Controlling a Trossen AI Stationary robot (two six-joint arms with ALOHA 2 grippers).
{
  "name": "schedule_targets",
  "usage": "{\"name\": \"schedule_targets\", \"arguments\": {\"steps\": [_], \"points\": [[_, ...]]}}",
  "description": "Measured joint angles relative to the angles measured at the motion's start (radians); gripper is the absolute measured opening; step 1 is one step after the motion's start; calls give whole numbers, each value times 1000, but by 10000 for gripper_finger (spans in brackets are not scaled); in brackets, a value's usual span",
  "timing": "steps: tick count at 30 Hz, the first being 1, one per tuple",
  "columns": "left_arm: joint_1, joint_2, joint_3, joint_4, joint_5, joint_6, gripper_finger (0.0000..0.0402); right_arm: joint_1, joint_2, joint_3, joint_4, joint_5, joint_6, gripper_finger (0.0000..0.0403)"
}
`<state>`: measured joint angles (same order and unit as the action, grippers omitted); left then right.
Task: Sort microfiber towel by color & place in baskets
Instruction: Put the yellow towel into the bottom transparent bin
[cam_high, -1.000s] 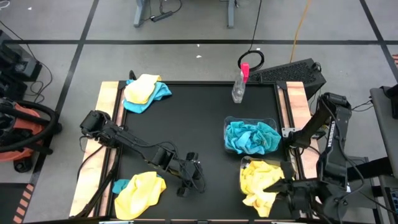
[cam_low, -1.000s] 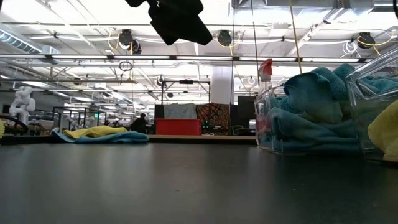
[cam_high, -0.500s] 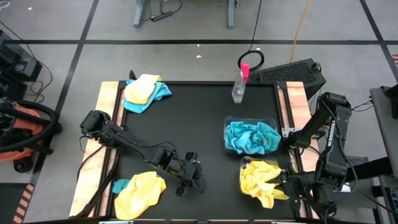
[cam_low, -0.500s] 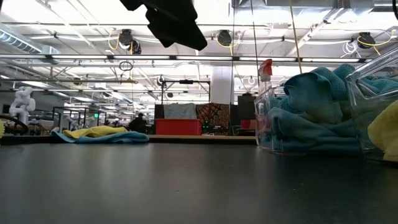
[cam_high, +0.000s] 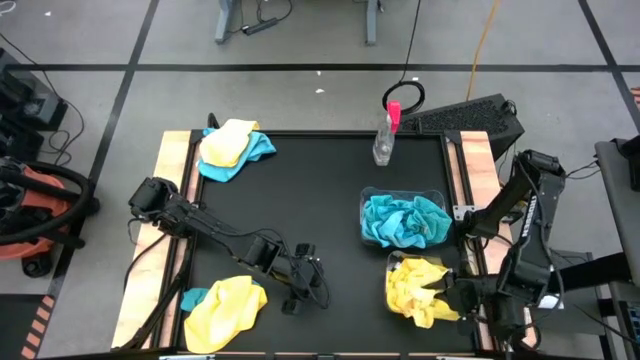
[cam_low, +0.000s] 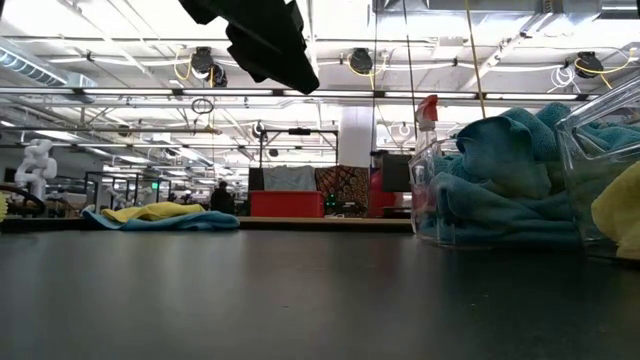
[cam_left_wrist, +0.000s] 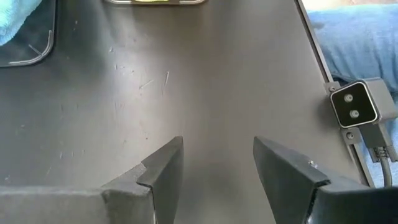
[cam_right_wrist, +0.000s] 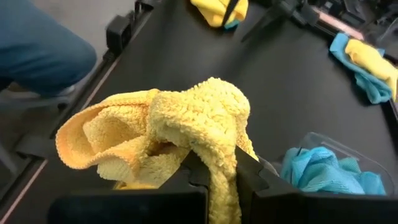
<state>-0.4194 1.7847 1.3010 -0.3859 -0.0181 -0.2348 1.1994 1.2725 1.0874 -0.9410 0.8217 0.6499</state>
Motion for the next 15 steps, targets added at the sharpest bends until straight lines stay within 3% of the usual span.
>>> {"name": "schedule_targets", "arguments": {"steps": [6, 15], "points": [[0, 0, 0, 1, -1, 0, 199, -75, 56, 0, -30, -111, 0, 11], [0, 0, 0, 1, -3, -4, 199, -143, 120, 0, -45, -163, 9, 11]]}}
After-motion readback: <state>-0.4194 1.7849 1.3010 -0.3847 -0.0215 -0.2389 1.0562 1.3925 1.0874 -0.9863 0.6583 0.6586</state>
